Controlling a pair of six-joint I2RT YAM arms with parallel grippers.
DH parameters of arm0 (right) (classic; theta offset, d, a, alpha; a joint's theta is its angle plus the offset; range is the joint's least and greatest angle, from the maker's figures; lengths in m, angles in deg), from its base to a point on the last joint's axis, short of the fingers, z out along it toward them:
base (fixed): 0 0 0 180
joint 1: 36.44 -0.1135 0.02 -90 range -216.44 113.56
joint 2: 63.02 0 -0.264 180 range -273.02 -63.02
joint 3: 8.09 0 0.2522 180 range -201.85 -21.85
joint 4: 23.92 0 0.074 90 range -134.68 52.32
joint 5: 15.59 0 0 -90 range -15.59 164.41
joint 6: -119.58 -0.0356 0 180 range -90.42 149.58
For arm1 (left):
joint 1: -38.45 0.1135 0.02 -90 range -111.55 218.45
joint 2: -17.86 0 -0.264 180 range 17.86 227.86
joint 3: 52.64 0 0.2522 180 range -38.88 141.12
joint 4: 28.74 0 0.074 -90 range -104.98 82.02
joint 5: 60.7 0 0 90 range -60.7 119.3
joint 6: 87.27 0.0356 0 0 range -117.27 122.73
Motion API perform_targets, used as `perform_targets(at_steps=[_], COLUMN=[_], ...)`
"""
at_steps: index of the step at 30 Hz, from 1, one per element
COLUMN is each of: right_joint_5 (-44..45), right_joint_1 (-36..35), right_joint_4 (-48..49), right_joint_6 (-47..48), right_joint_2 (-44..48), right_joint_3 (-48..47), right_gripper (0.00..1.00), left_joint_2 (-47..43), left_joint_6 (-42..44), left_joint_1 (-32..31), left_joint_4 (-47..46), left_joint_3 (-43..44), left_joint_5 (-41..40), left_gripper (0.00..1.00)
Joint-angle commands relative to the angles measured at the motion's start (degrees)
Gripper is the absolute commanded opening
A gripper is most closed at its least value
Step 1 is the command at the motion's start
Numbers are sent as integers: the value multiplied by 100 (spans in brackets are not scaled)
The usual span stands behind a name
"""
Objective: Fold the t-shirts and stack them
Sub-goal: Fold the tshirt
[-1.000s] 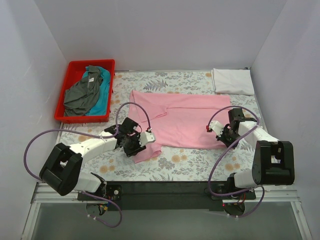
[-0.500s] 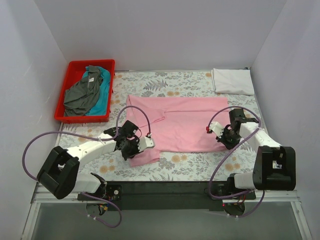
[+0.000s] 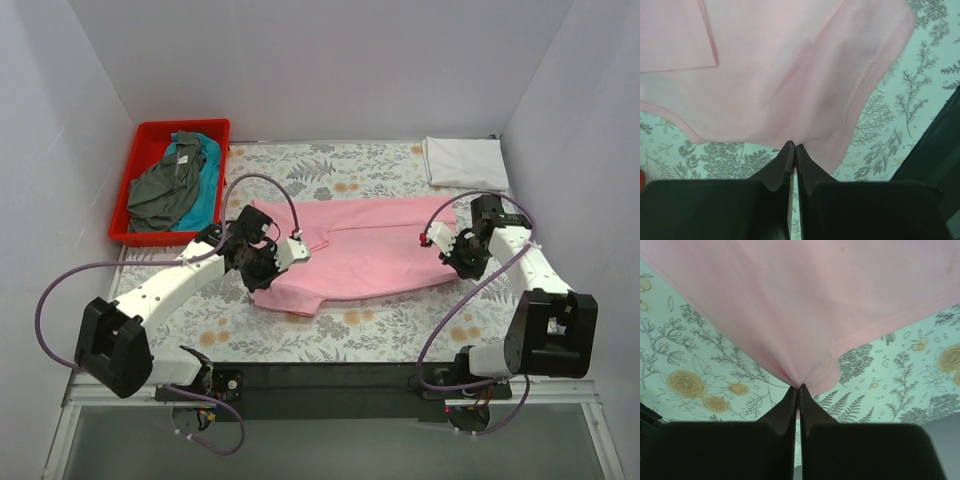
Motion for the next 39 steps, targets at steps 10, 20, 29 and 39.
perform_targets(at_steps=[10, 20, 29, 39], right_joint_5=[-166, -78, -60, -69], right_joint_1=[33, 33, 33, 42], right_joint_4=[-129, -112, -112, -103], right_joint_6=[69, 122, 140, 113], right_joint_2=[-1380, -2206, -2602, -2874], right_joint_3=[-1349, -2114, -2474, -2721], right_gripper=[1, 1, 1, 1], left_joint_2=[1640, 2615, 3081, 3345], left_joint_6=[693, 904, 1018, 1106], left_joint_1=[922, 1054, 1177, 1292], left_joint_4=[-118, -233, -198, -303], left_joint_3=[1820, 2620, 3069, 3333], left_joint_5=[163, 171, 145, 163], left_gripper=[0, 0, 0, 0])
